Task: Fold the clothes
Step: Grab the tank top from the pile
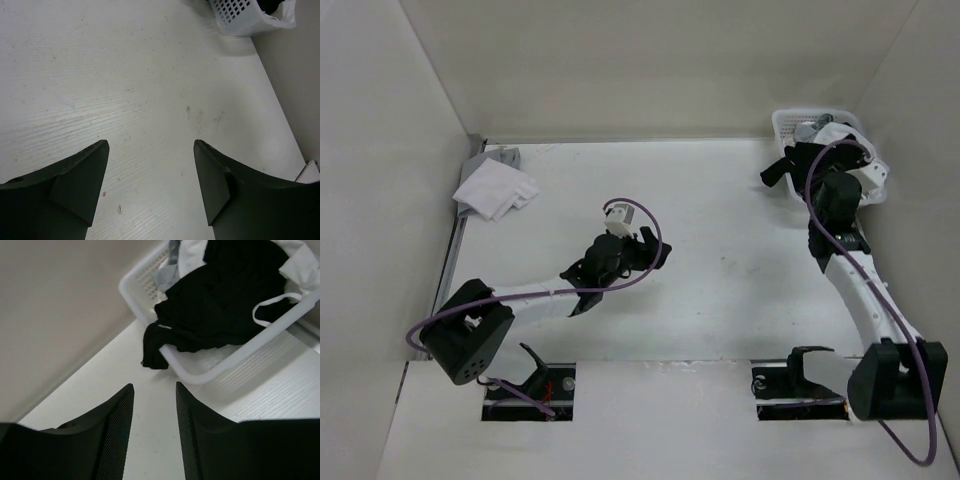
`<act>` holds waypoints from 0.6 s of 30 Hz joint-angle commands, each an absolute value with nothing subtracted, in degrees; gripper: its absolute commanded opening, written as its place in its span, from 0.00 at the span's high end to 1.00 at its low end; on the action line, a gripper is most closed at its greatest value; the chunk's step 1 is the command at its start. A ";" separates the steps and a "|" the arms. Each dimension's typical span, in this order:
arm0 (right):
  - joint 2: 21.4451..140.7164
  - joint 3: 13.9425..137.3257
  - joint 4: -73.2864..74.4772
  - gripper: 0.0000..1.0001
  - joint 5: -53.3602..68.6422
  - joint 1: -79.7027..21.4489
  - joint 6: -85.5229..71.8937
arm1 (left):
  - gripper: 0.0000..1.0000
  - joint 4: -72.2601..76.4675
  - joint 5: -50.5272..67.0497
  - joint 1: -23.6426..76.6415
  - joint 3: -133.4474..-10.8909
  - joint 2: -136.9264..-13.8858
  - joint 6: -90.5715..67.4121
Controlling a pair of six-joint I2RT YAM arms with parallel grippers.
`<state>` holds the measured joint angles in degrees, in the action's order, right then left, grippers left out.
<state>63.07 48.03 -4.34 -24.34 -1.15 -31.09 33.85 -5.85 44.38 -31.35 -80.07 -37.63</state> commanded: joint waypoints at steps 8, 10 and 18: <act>86.20 65.37 -4.84 0.96 -22.24 9.44 -33.14 | 0.32 36.47 -6.59 44.60 -30.59 -76.99 -35.42; 92.17 70.38 -3.43 0.79 -22.06 11.38 -31.91 | 0.32 37.09 -6.59 44.34 -30.24 -76.90 -34.81; 113.28 90.16 4.92 0.53 -17.84 14.90 -26.90 | 0.33 37.53 -6.06 43.64 -30.67 -79.72 -35.33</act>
